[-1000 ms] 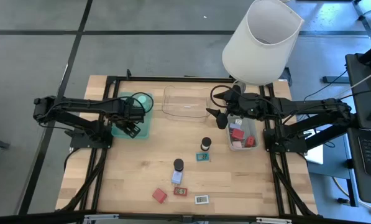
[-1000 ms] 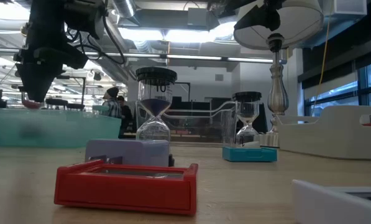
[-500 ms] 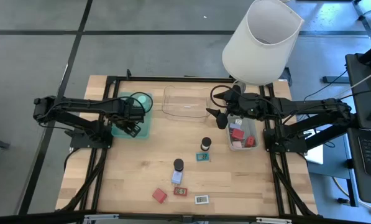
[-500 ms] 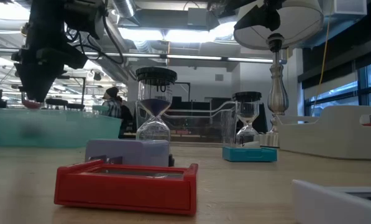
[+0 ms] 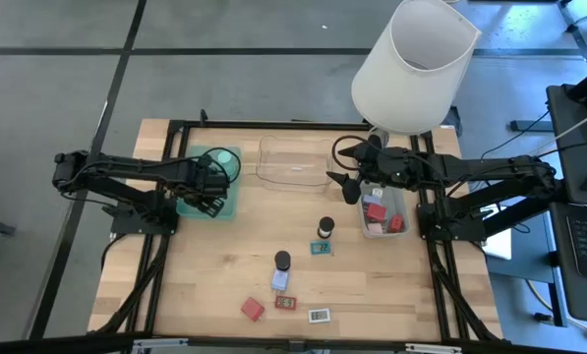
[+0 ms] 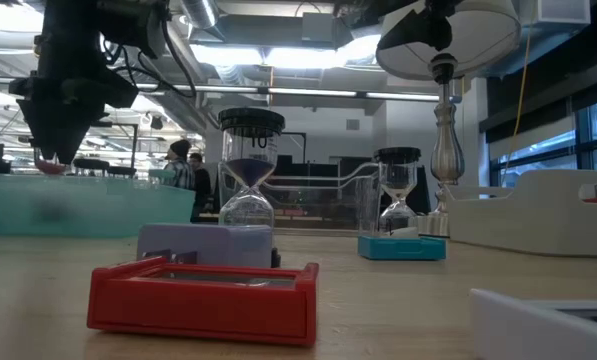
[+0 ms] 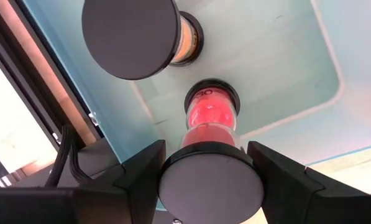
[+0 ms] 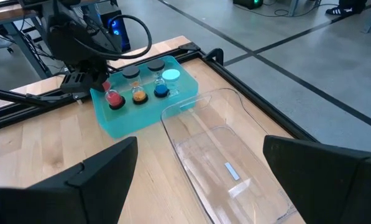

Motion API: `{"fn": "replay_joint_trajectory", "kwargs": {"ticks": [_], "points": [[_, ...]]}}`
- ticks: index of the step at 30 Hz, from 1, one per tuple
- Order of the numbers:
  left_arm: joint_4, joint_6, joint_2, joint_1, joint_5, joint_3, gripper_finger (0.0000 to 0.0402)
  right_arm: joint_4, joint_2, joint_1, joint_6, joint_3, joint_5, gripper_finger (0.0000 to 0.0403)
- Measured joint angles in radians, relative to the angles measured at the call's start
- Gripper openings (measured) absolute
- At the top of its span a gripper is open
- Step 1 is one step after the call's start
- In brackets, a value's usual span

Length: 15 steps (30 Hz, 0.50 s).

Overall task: Pick & Place Office items
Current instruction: Put the black and red hourglass into the green bin

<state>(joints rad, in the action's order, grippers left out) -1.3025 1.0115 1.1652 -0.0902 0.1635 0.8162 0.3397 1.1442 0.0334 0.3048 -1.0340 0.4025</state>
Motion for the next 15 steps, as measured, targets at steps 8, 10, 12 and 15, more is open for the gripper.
{"fn": "replay_joint_trajectory", "kwargs": {"ticks": [8,10,12,15], "points": [[-0.001,0.000,0.000,0.000,0.004,0.000,0.0242,0.000,0.000,0.000,0.001,0.000,0.000,0.0350],[-0.001,-0.001,0.000,0.000,0.004,0.000,0.0247,0.000,0.000,0.000,0.001,0.000,0.000,0.0350],[-0.001,-0.002,0.000,0.000,0.012,0.000,0.0250,0.000,0.000,0.000,0.001,0.000,0.000,0.0350],[-0.002,-0.032,-0.002,-0.007,0.027,0.000,0.0251,0.000,0.000,0.000,0.001,0.000,0.000,0.0350]]}}
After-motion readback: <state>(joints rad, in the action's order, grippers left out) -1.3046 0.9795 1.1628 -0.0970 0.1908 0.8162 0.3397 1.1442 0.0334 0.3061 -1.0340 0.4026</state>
